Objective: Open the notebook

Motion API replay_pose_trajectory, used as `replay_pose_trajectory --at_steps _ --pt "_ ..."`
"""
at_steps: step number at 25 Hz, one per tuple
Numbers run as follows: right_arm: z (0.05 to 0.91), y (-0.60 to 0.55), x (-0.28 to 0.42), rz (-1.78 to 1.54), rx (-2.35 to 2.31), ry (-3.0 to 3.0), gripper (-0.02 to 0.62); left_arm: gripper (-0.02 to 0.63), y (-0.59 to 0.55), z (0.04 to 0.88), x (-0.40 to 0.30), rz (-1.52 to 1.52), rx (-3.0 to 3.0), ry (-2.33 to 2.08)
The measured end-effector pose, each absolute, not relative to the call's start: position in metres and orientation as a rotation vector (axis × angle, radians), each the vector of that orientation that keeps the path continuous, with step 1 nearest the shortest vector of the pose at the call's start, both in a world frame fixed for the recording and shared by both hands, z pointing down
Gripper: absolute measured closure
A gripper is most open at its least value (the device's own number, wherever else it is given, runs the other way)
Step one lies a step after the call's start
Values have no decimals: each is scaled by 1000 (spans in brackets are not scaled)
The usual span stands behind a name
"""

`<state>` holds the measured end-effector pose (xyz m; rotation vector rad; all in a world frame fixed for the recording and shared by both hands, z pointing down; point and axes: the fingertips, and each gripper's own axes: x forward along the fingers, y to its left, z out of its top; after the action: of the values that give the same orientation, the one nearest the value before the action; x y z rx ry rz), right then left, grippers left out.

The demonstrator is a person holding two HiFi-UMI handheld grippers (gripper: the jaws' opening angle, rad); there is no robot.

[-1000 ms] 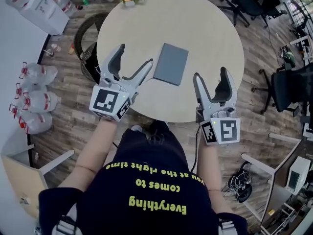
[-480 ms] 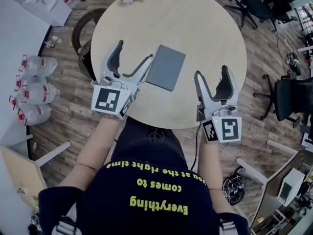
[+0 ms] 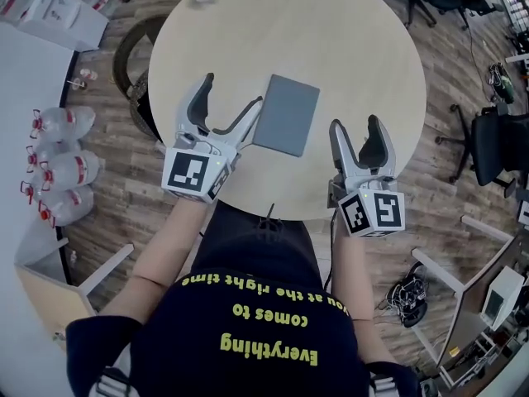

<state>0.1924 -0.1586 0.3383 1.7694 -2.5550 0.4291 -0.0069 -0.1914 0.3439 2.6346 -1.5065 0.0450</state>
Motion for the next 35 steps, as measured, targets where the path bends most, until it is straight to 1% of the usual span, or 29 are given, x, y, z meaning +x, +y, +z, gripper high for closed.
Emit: replay_pose_trajectory --at_steps 2,4,10,16,27,31,35 --pt "355 -163 191 517 1781 -2533 264 218 -195 354 -6 61 2636 -1469" --pt "375 -168 189 624 1778 -2510 278 252 -200 363 -6 80 2637 -1440" --pt "434 -180 181 841 1753 -2419 291 259 -207 393 -6 138 2612 -1376" --pt "509 -177 176 1017 1730 -2299 328 267 -212 418 -9 173 2578 -1347" --pt "602 -152 171 1220 1638 -2109 357 278 -212 446 -14 228 2542 -1294" --pt "617 -148 165 1245 1606 -2085 378 279 -213 449 -18 246 2540 -1292" --pt "623 -148 163 1253 1583 -2066 380 281 -213 450 -20 255 2542 -1293"
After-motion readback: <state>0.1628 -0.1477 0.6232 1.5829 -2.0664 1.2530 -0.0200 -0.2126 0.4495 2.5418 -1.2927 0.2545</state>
